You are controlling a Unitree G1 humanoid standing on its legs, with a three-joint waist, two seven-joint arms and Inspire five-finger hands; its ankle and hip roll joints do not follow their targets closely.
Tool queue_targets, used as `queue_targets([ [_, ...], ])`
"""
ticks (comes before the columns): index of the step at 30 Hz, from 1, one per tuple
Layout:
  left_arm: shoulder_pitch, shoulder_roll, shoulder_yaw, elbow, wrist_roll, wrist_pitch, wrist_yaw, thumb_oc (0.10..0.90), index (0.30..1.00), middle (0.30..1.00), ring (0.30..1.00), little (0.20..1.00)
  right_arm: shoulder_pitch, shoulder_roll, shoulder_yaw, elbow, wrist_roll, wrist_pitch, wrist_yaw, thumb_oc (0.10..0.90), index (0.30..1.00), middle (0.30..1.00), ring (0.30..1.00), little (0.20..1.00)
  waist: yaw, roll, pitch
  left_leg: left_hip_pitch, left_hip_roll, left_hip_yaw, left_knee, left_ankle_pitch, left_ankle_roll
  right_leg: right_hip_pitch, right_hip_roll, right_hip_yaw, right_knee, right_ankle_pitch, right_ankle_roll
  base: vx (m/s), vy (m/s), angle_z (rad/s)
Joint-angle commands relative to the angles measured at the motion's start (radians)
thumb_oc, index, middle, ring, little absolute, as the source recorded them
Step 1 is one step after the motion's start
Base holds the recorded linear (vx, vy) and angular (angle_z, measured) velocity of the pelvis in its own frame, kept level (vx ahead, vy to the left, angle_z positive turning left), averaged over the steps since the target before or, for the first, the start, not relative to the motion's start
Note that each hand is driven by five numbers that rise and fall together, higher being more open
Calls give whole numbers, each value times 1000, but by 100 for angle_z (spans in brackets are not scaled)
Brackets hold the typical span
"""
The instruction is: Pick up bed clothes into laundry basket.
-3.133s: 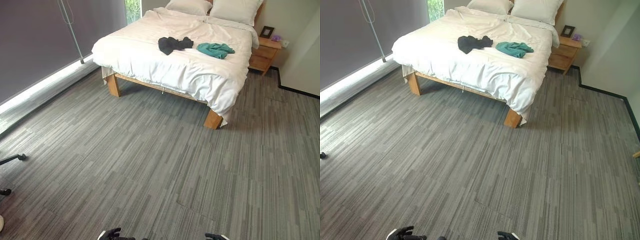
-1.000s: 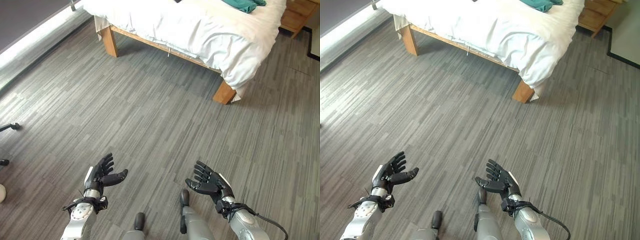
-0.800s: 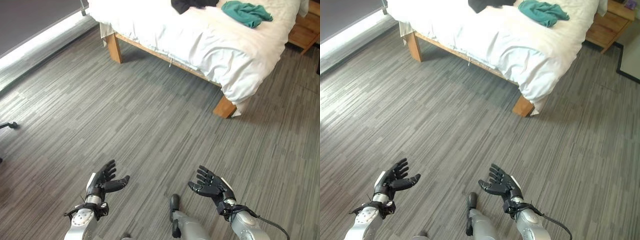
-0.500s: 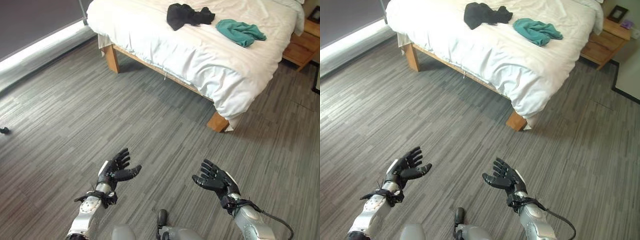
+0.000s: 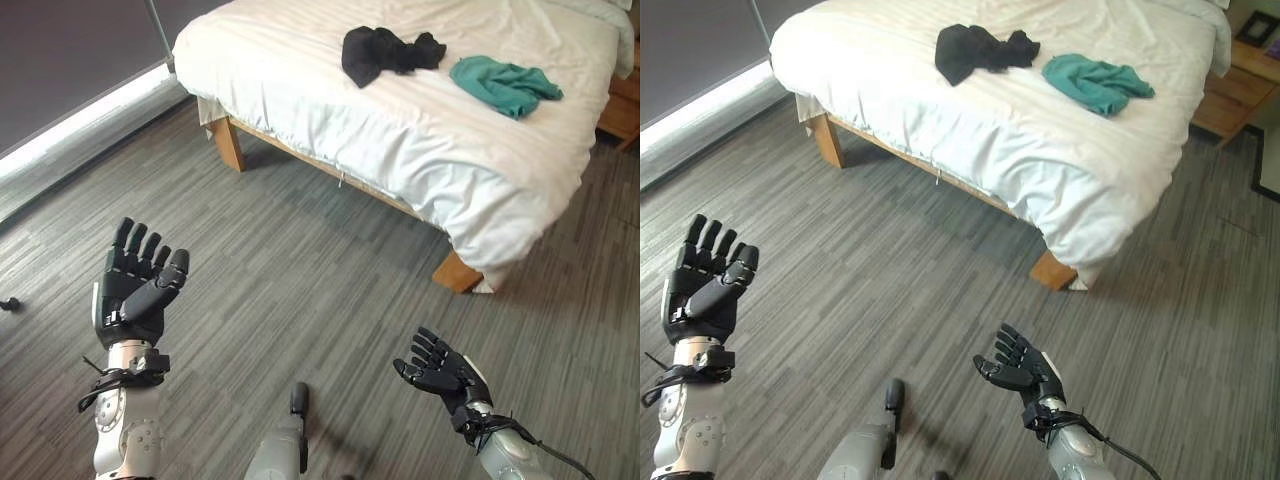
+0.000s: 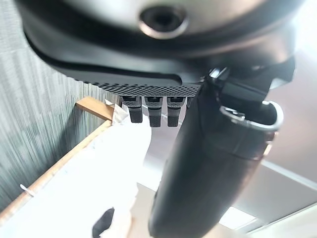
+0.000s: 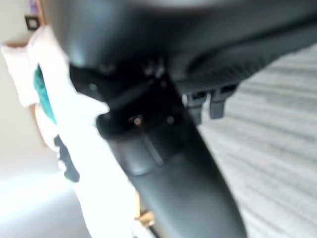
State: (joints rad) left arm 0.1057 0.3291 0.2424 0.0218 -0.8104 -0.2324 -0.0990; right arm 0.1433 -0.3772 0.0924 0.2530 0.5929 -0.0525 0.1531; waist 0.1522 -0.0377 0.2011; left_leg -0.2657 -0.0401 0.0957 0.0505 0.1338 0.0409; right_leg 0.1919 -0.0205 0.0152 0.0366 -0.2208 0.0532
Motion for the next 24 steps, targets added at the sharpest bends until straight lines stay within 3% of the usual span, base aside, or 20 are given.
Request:
queue_targets([
  [1, -19, 101, -63, -103, 73, -52, -12, 800, 900, 900, 900, 900, -101, 29, 3, -116, 2, -76, 46, 800, 900, 900, 900, 900, 45, -72, -76, -32, 32, -3, -3, 36, -40, -39, -108, 11, 263, 343, 130, 436, 164, -34],
  [4, -35, 116, -106, -119, 73, -37, -4, 800, 900, 900, 900, 900, -100, 29, 17, -157, -9, -77, 45, 800, 900, 900, 900, 900, 4, -28, -41, 85, 43, 1, -43, -11, -6, -213, -98, -32, 529, 431, 125, 363, 228, -8],
  [6, -38, 140, -129, -124, 121, -19, 5, 800, 900, 900, 900, 900, -104, 34, 30, -148, -30, -65, 37, 800, 900, 900, 900, 900, -13, -2, -31, 165, 60, 9, -66, -49, 9, -281, -164, -131, 573, 409, 99, 447, 236, 39],
  [7, -29, 145, -125, -129, 122, -7, 1, 800, 900, 900, 900, 900, -104, 37, 33, -148, -35, -61, 33, 800, 900, 900, 900, 900, -23, 0, -25, 209, 64, 21, -87, -64, 4, -318, -220, -199, 545, 357, 93, 443, 140, 0],
  [9, -14, 147, -118, -129, 118, -2, -10, 800, 900, 900, 900, 900, -91, 17, 19, -176, -59, -55, 41, 800, 900, 900, 900, 900, -56, 11, -20, 261, 75, 15, -118, -77, -13, -366, -206, -238, 443, 297, 90, 421, 33, -45],
  [11, -8, 143, -119, -119, 110, 0, -26, 800, 900, 900, 900, 900, -83, -2, -7, -200, -63, -58, 44, 800, 900, 900, 900, 900, -81, 15, -17, 282, 78, 15, -132, -94, -26, -388, -195, -245, 321, 294, 98, 348, -53, -14],
  [13, -29, 170, -116, -103, 196, -6, -1, 800, 900, 900, 900, 900, -79, -30, -57, -231, -45, -65, 33, 800, 900, 900, 900, 900, -111, 8, -15, 320, 72, 15, -138, -139, -48, -415, -183, -240, 131, 311, 117, 382, -112, 7],
  [16, -63, 180, -96, -85, 258, -4, 22, 800, 900, 900, 900, 900, -53, -52, -141, -257, -49, -80, 12, 800, 900, 900, 900, 900, -148, -9, -28, 364, 78, 2, -138, -185, -74, -428, -135, -190, -29, 368, 134, 423, -157, -1],
  [18, -75, 172, -67, -75, 312, -1, 38, 800, 900, 900, 900, 900, -19, -39, -232, -273, -29, -96, -5, 800, 900, 900, 900, 900, -179, -14, -49, 432, 124, -6, -138, -199, -108, -440, -115, -172, -93, 414, 150, 594, -255, 18],
  [20, -81, 167, -61, -64, 344, 3, 66, 800, 900, 900, 900, 900, -11, -36, -251, -270, -26, -101, -16, 800, 900, 900, 900, 900, -193, -13, -54, 460, 154, -17, -124, -205, -121, -443, -108, -154, -82, 425, 157, 454, -266, 24],
  [21, -82, 153, -64, -51, 360, 19, 87, 800, 900, 900, 900, 900, -3, -34, -260, -274, -25, -95, -18, 800, 900, 900, 900, 900, -196, -14, -66, 479, 190, -38, -73, -202, -138, -437, -98, -141, -52, 403, 146, 584, -437, 26],
  [22, -65, 111, -88, -54, 340, 25, 94, 800, 900, 900, 900, 900, -8, -23, -252, -242, -18, -108, -40, 800, 900, 900, 900, 900, -201, 6, -68, 452, 258, -42, 60, -131, -153, -389, -48, -157, -39, 384, 107, 510, -452, 31],
  [23, -50, 93, -87, -58, 322, 38, 106, 800, 900, 900, 900, 900, -28, -25, -241, -223, -32, -116, -72, 800, 900, 900, 900, 900, -193, 9, -63, 397, 281, -53, 212, -53, -155, -363, -34, -174, -42, 379, 84, 309, -313, 22],
  [24, -50, 93, -86, -59, 322, 39, 107, 800, 900, 900, 900, 900, -30, -24, -240, -222, -32, -116, -73, 800, 900, 900, 900, 900, -199, 5, -67, 383, 278, -61, 218, -50, -155, -368, -39, -179, -44, 383, 83, 238, -414, 5],
])
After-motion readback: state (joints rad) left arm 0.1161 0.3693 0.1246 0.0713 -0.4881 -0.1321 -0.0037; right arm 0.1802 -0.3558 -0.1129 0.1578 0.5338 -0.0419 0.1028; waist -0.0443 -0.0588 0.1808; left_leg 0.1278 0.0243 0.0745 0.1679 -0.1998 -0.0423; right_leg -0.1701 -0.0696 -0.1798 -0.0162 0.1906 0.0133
